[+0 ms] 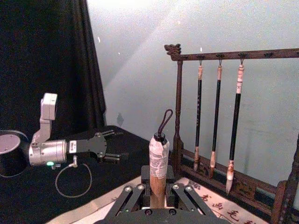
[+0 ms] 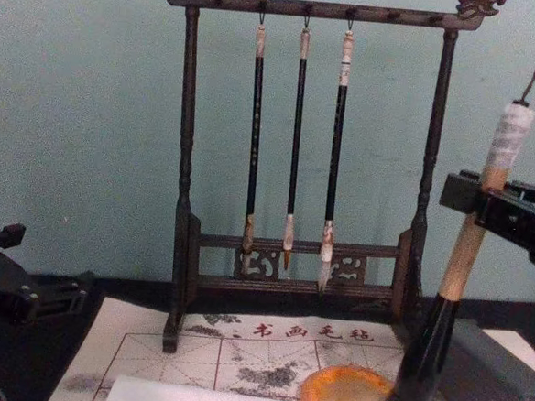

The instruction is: Pick up the brush from the inkstone, write on the paper, then place the brush back to its original position.

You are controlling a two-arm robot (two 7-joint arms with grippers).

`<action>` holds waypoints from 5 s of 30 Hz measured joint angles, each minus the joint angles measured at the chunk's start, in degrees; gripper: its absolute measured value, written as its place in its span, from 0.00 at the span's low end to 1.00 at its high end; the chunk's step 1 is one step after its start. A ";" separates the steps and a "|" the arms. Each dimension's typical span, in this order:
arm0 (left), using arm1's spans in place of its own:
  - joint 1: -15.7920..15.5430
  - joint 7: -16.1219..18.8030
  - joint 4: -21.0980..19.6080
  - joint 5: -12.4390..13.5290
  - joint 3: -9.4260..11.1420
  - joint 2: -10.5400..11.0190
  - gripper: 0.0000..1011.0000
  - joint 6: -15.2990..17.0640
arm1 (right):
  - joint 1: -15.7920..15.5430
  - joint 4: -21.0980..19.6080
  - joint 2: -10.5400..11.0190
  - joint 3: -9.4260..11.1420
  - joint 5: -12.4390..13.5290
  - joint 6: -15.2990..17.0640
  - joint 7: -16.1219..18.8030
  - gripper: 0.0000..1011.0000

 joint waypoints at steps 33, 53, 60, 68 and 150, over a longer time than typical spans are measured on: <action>0.00 0.00 0.00 0.00 0.00 0.00 0.99 0.00 | 1.15 2.92 -2.43 -1.48 -2.23 0.92 -0.66 0.19; 0.00 0.00 0.00 0.00 0.00 0.00 0.99 0.00 | 0.45 2.84 -2.35 -0.92 -2.43 0.99 -0.82 0.19; 0.00 0.00 0.00 0.00 0.00 0.00 0.99 0.00 | -0.25 2.30 -1.95 -0.29 -2.43 0.90 -1.06 0.19; 0.00 0.00 0.00 0.00 0.00 0.00 0.99 0.00 | -1.22 1.50 -1.28 0.52 -2.43 0.83 -1.18 0.19; 0.00 0.00 0.00 0.00 0.00 0.00 0.99 0.00 | 14.90 18.72 -14.89 6.55 29.01 22.47 -27.92 0.19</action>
